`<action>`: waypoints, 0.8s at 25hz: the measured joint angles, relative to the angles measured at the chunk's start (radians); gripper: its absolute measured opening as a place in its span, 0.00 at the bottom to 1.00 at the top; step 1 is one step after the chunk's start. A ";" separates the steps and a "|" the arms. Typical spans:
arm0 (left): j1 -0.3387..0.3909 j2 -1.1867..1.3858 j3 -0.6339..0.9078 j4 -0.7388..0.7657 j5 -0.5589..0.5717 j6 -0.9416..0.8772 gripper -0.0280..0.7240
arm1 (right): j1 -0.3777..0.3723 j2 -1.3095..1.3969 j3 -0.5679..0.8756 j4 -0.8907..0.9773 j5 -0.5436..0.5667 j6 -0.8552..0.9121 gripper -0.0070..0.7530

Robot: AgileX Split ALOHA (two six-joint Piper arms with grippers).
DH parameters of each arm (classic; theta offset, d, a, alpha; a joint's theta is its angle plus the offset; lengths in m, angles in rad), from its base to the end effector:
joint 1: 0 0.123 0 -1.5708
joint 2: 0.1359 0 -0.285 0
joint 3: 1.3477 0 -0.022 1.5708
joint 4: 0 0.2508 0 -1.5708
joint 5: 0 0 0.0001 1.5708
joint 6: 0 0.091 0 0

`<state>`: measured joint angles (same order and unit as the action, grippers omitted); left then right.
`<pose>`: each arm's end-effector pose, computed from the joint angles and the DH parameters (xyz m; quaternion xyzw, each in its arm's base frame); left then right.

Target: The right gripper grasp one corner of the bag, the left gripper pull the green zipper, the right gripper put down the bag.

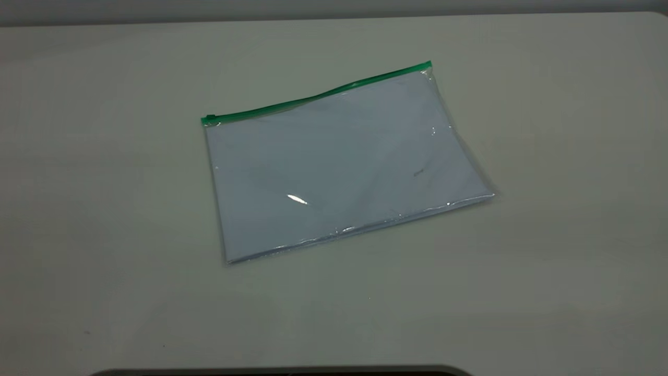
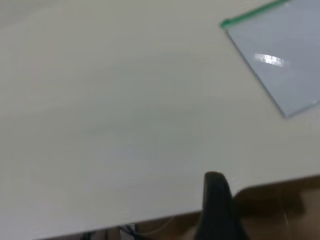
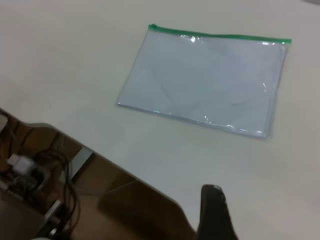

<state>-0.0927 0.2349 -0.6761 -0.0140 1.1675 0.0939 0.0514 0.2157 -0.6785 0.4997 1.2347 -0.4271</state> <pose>0.0127 -0.0024 0.3174 0.0837 0.8895 -0.0067 0.4492 -0.0024 0.0411 0.3223 -0.2331 0.8442 0.1639 0.4540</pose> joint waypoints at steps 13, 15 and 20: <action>0.000 -0.051 0.166 -0.032 -0.008 0.019 0.80 | 0.000 -0.219 0.076 -0.240 -0.033 0.085 0.75; 0.000 -0.051 0.184 -0.040 -0.023 0.027 0.80 | 0.000 -0.233 0.093 -0.261 -0.045 0.092 0.75; 0.000 -0.051 0.188 -0.064 -0.030 0.058 0.80 | 0.000 -0.234 0.161 -0.284 -0.063 0.094 0.75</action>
<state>-0.0927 0.1836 -0.4877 -0.0777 1.1371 0.1515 0.0514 -0.0185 -0.5179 0.2162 1.1715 -0.3333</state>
